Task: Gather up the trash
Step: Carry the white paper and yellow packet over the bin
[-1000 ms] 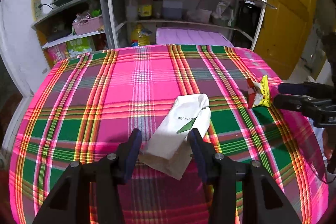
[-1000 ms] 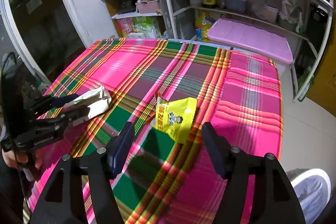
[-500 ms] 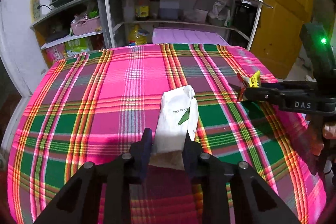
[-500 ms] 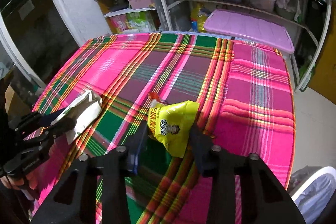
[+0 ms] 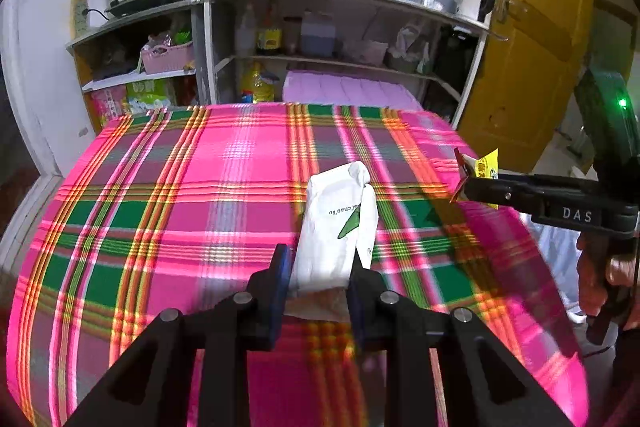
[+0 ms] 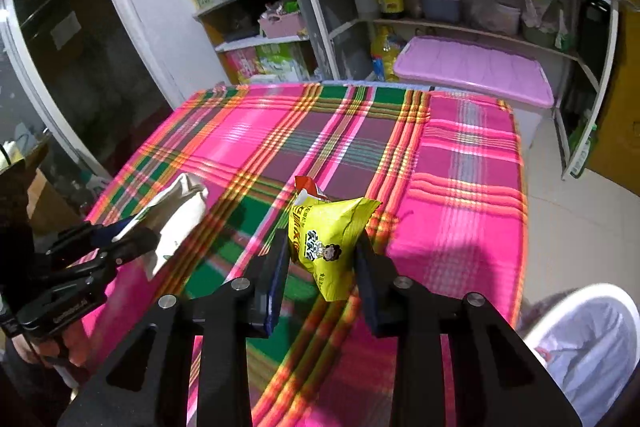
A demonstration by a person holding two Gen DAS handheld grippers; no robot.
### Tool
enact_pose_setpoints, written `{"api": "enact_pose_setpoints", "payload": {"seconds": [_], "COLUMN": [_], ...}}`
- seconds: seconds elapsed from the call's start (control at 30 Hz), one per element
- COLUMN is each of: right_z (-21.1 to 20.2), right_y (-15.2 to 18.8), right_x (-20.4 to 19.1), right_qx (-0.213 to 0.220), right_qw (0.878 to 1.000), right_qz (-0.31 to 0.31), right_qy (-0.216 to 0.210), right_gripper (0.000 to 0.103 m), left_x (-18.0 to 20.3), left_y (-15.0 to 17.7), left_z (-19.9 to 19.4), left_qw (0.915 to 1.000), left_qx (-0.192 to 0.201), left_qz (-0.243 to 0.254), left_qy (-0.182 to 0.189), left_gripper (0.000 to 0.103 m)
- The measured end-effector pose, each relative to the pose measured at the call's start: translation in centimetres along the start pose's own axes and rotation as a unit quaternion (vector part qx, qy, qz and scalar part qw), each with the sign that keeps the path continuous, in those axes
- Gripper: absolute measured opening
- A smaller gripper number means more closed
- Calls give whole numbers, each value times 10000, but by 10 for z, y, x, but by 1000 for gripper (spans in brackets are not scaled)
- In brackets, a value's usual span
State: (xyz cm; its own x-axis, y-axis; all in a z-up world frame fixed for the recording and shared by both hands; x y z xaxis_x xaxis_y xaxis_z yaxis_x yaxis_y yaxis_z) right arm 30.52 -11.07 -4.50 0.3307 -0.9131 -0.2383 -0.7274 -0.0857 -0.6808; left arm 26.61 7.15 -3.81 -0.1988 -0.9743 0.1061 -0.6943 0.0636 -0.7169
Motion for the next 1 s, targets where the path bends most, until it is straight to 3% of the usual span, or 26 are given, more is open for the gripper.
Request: {"api": "enact_pose_setpoints", "payload": {"seconds": [0.53,1.0], "right_z": [-118,-166], "right_y": [55,99], "right_x": [11,44], "right_qx": [697,869], "right_qw": [9971,9929], "right_qz": [108,484], "right_qy": [289,654], "right_gripper": [33,33], "left_x": [92,158], "left_y": [19,37], "left_z": [-73,-84], "left_qw": [9973,9941], "left_qx": [501,476], "left_qz": [75,331], "left_qy": [529,914], "left_gripper": [27,27]}}
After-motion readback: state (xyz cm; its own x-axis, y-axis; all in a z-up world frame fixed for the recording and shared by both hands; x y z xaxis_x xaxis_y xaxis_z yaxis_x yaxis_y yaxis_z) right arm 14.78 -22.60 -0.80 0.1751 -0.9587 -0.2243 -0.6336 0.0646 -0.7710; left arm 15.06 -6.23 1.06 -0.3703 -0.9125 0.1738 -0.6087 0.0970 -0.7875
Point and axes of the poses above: each gripper's, at about its wrist camera, not at the fingertips, and z roughly the way its jaws point, x to its right, y to its underside, the point moved 4 cm from there along z, roughly the way its jaws point
